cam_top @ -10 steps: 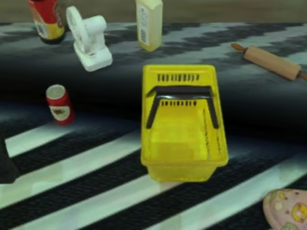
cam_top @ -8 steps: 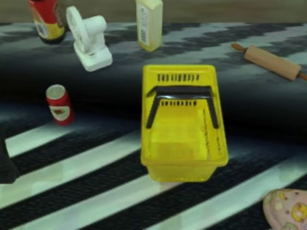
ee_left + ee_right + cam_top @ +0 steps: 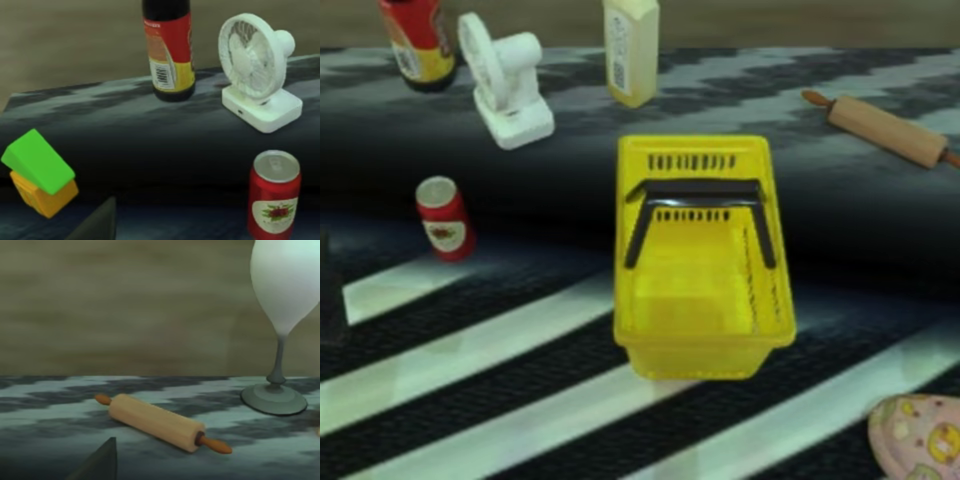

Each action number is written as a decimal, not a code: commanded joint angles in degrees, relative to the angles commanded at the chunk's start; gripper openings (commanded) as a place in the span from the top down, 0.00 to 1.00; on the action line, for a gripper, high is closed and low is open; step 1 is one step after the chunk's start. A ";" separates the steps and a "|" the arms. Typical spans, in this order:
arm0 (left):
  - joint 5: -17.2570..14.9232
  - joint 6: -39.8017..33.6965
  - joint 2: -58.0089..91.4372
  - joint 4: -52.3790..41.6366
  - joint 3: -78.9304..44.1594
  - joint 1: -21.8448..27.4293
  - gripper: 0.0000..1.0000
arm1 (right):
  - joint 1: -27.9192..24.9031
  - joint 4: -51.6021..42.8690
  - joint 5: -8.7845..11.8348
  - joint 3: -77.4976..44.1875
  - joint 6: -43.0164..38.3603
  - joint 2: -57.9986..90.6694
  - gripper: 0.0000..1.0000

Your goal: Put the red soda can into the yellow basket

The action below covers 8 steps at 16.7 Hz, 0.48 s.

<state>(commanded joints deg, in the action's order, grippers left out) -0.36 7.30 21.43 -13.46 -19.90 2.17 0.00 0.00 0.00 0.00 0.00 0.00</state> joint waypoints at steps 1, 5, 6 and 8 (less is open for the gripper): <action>0.01 1.58 5.19 -2.93 -4.43 0.38 0.00 | 0.00 0.00 0.00 0.00 0.00 0.00 0.00; 0.13 8.64 29.17 -16.00 -24.35 1.97 0.00 | 0.00 0.00 0.00 0.00 0.00 0.00 0.00; 0.16 10.51 35.63 -19.46 -29.64 2.39 0.00 | 0.00 0.00 0.00 0.00 0.00 0.00 0.00; 0.22 14.25 48.65 -26.35 -40.27 3.24 0.00 | 0.00 0.00 0.00 0.00 0.00 0.00 0.00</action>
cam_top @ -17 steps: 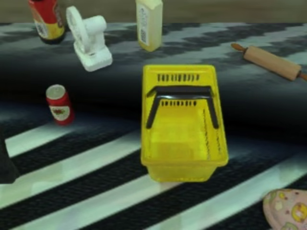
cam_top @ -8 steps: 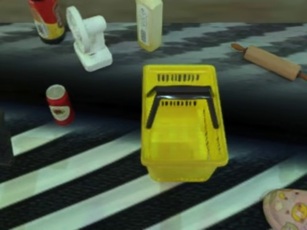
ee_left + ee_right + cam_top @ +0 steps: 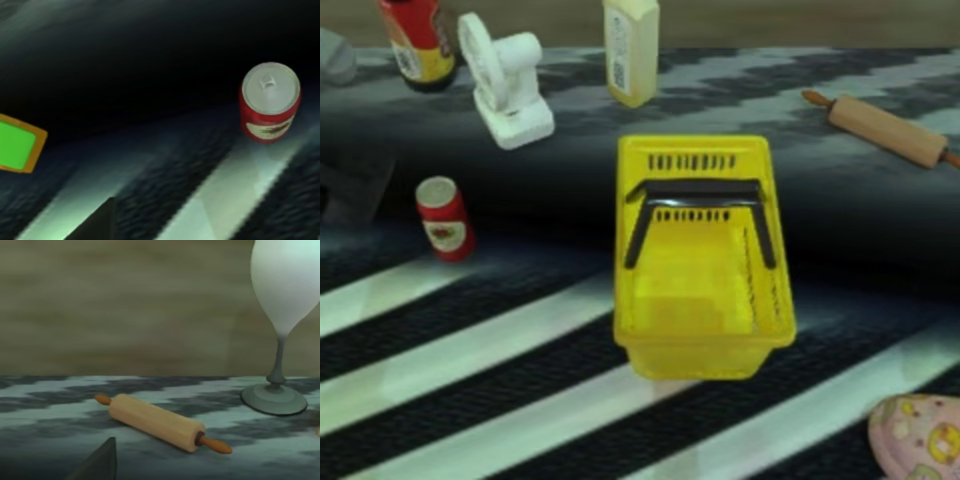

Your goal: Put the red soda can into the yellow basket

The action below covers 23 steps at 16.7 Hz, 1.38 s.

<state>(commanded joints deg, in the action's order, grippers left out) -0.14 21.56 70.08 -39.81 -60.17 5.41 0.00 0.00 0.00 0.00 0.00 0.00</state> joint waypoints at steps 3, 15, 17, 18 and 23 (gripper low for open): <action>0.04 5.33 18.79 -9.80 -15.28 1.25 0.00 | 0.00 0.00 0.00 0.00 0.00 0.00 0.00; -0.04 16.14 56.00 -29.69 -45.47 4.05 0.00 | 0.00 0.00 0.00 0.00 0.00 0.00 0.00; -0.04 16.14 56.00 -29.69 -45.47 4.05 0.00 | 0.00 0.00 0.00 0.00 0.00 0.00 0.00; -0.02 16.07 55.91 -29.57 -45.30 3.72 0.00 | 0.00 0.00 0.00 0.00 0.00 0.00 0.00; -0.05 16.22 57.26 -23.94 -41.05 3.96 0.00 | 0.00 0.00 0.00 0.00 0.00 0.00 0.00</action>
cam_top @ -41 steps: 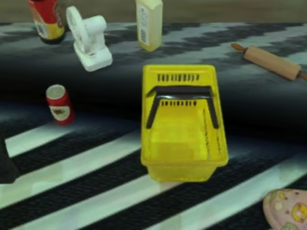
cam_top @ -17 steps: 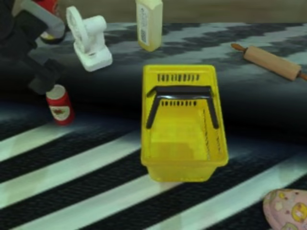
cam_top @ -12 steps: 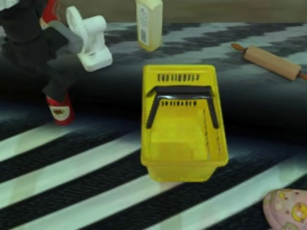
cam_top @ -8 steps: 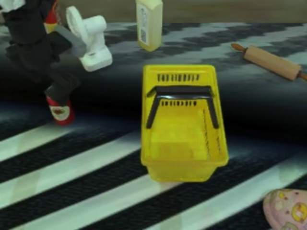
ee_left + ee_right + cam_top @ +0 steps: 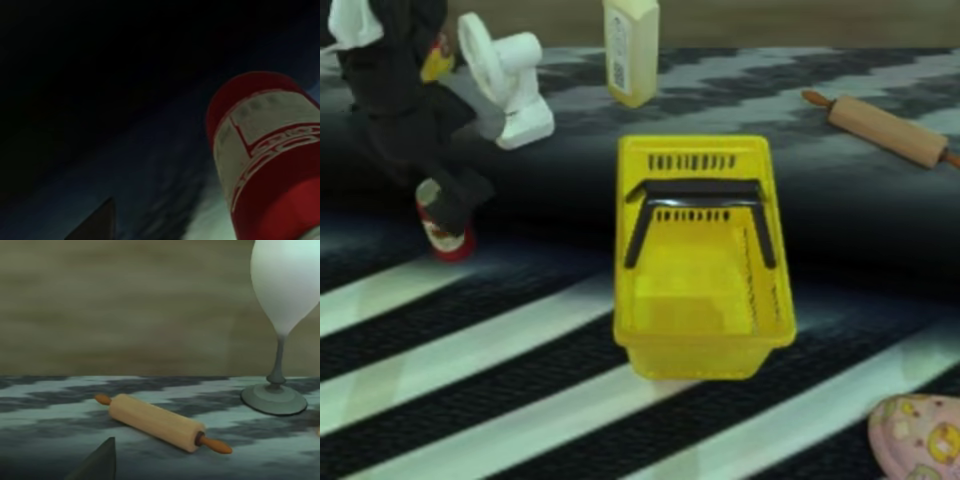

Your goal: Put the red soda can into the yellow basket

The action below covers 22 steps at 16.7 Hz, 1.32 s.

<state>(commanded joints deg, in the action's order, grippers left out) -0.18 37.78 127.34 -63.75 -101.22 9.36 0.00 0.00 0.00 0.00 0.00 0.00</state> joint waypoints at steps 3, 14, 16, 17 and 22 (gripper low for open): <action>-0.01 0.00 1.10 4.00 2.92 0.03 0.00 | 0.00 0.00 0.00 0.00 0.00 0.00 0.00; -0.01 0.01 1.19 4.23 3.11 0.03 0.53 | 0.00 0.00 0.00 0.00 0.00 0.00 0.00; -0.01 0.01 1.19 4.23 3.11 0.03 0.68 | 0.00 0.00 0.00 0.00 0.00 0.00 0.00; -0.01 0.01 1.19 4.23 3.11 0.03 0.75 | 0.00 0.00 0.00 0.00 0.00 0.00 0.00; -0.01 0.01 1.19 4.23 3.11 0.03 1.00 | 0.00 0.00 0.00 0.00 0.00 0.00 0.00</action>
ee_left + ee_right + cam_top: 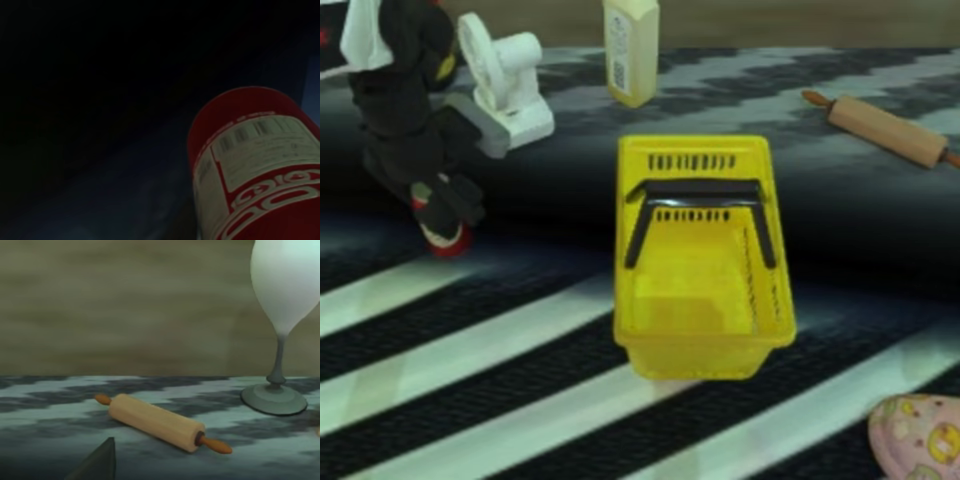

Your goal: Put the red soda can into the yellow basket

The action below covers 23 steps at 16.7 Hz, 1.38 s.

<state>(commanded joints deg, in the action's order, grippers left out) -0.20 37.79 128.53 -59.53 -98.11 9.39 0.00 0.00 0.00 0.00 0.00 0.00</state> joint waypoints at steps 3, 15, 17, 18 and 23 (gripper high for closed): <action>0.00 0.00 0.00 0.00 0.00 0.00 1.00 | 0.00 0.00 0.00 0.00 0.00 0.00 0.00; -12.51 -5.25 -0.07 16.44 2.60 1.84 1.00 | 0.00 0.00 0.00 0.00 0.00 0.00 0.00; -19.13 -8.52 -0.11 25.76 4.31 2.63 1.00 | 0.00 0.00 0.00 0.00 0.00 0.00 0.00; -22.77 -10.36 -0.16 30.93 5.32 3.06 1.00 | 0.00 0.00 0.00 0.00 0.00 0.00 0.00; -42.37 -20.61 -1.00 59.05 11.40 5.33 1.00 | 0.00 0.00 0.00 0.00 0.00 0.00 0.00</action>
<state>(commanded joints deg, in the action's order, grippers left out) -42.56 17.17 127.53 -0.47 -86.70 14.73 0.00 0.00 0.00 0.00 0.00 0.00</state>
